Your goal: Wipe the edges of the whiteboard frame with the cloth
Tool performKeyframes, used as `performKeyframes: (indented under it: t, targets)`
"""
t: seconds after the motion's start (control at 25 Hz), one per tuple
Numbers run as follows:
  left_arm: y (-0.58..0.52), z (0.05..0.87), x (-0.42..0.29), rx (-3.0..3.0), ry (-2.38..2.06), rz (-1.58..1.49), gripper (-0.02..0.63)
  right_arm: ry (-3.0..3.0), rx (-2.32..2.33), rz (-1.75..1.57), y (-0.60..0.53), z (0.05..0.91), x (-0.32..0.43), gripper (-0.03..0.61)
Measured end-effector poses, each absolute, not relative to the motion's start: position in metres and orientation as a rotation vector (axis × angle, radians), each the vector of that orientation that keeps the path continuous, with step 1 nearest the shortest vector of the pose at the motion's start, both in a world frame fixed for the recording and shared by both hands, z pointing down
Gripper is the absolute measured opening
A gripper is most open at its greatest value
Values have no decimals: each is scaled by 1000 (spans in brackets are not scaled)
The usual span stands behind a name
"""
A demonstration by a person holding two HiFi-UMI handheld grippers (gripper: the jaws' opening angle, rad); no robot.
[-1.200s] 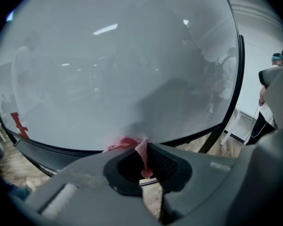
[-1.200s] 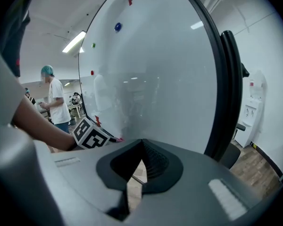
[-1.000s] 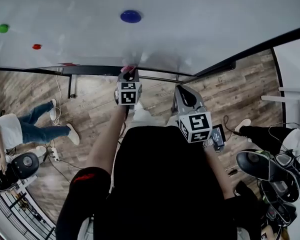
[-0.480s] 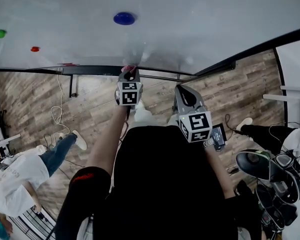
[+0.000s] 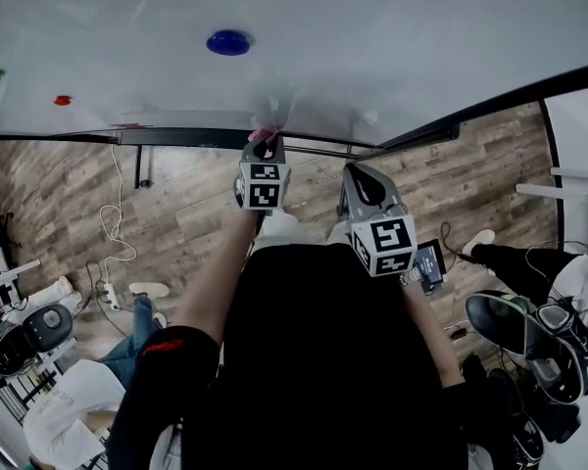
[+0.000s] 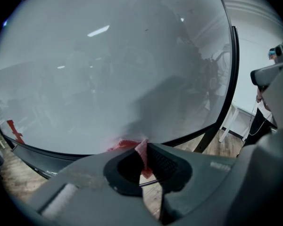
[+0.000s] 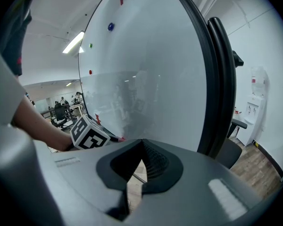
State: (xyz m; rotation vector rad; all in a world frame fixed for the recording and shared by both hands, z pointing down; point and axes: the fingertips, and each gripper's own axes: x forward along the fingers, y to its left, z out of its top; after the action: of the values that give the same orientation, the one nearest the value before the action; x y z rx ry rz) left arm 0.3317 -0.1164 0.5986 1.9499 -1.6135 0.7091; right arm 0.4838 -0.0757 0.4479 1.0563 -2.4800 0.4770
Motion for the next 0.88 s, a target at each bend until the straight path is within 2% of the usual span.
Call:
performKeyframes:
  t: [0.88]
  targets:
    - [-109,596,389,1976,-1620,706,17,-2502,1023,458,-69,452,532,2]
